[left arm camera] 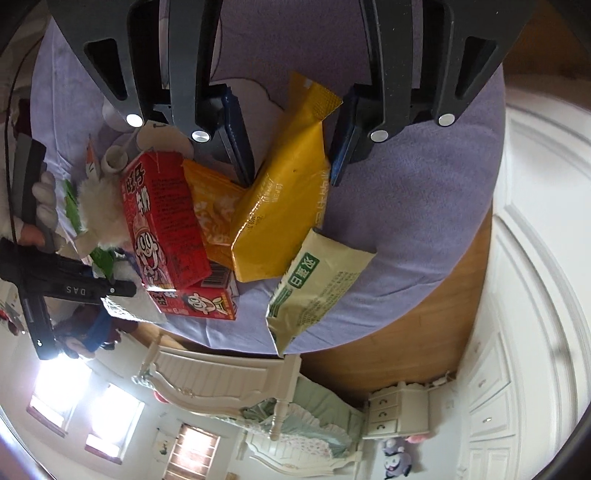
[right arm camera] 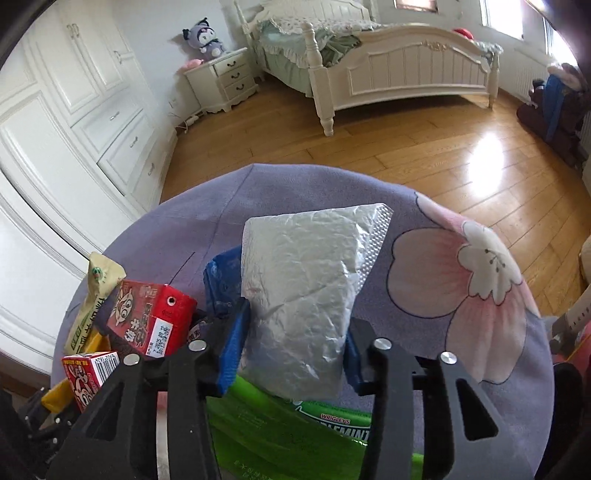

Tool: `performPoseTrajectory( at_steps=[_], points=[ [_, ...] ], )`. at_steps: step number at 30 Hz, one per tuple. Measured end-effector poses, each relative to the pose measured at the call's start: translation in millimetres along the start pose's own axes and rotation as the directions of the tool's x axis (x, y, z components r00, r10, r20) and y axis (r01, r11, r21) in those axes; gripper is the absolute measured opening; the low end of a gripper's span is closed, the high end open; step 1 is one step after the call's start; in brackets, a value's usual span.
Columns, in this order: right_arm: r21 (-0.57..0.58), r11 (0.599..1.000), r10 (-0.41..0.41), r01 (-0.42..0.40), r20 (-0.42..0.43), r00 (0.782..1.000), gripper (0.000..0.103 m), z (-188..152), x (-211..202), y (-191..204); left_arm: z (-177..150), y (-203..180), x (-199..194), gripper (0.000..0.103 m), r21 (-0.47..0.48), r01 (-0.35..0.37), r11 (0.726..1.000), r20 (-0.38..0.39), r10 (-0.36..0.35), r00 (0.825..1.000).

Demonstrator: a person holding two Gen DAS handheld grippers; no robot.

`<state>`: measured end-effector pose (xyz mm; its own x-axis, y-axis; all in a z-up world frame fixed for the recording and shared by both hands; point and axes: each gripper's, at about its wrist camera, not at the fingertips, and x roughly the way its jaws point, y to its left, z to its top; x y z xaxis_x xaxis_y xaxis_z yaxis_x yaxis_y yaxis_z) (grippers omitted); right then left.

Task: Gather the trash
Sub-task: 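Grasp the white foil packet with the right tool while the left grasps the yellow bag, then carry foil packet and yellow bag over the black bin and release both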

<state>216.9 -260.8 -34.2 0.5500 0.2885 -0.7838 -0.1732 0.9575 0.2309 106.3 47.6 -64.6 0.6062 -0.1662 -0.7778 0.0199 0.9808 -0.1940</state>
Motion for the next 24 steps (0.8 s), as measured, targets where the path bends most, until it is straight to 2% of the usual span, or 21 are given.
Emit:
performPoseTrajectory(
  at_steps=[2,6,12,18,21,24],
  points=[
    [-0.023,1.0,0.003,-0.002,0.045,0.999,0.029,-4,-15,4,-2,3,-6,0.038,-0.011,0.021,1.0,0.025,-0.02,0.999],
    [-0.057,0.998,0.031,-0.022,0.156,0.987,0.027,-14,-55,8,-5,0,-20,0.036,-0.005,0.045,0.999,0.089,-0.044,0.995],
    [-0.076,0.996,0.074,-0.052,0.325,0.943,0.027,-37,-119,10,-11,-4,-46,0.036,-0.006,0.091,0.996,0.157,-0.089,0.984],
    [-0.076,0.992,0.122,-0.099,0.41,0.904,0.027,-64,-162,5,-14,-25,-75,0.036,0.037,0.153,0.988,0.202,-0.157,0.967],
    [-0.088,0.993,0.106,-0.074,0.455,0.884,0.027,-83,-182,1,-9,-46,-86,0.036,0.09,0.182,0.979,0.216,-0.197,0.956],
    [-0.075,0.997,0.056,-0.021,0.497,0.866,0.027,-103,-198,-4,-4,-73,-92,0.036,0.129,0.226,0.966,0.218,-0.249,0.944]
  ],
)
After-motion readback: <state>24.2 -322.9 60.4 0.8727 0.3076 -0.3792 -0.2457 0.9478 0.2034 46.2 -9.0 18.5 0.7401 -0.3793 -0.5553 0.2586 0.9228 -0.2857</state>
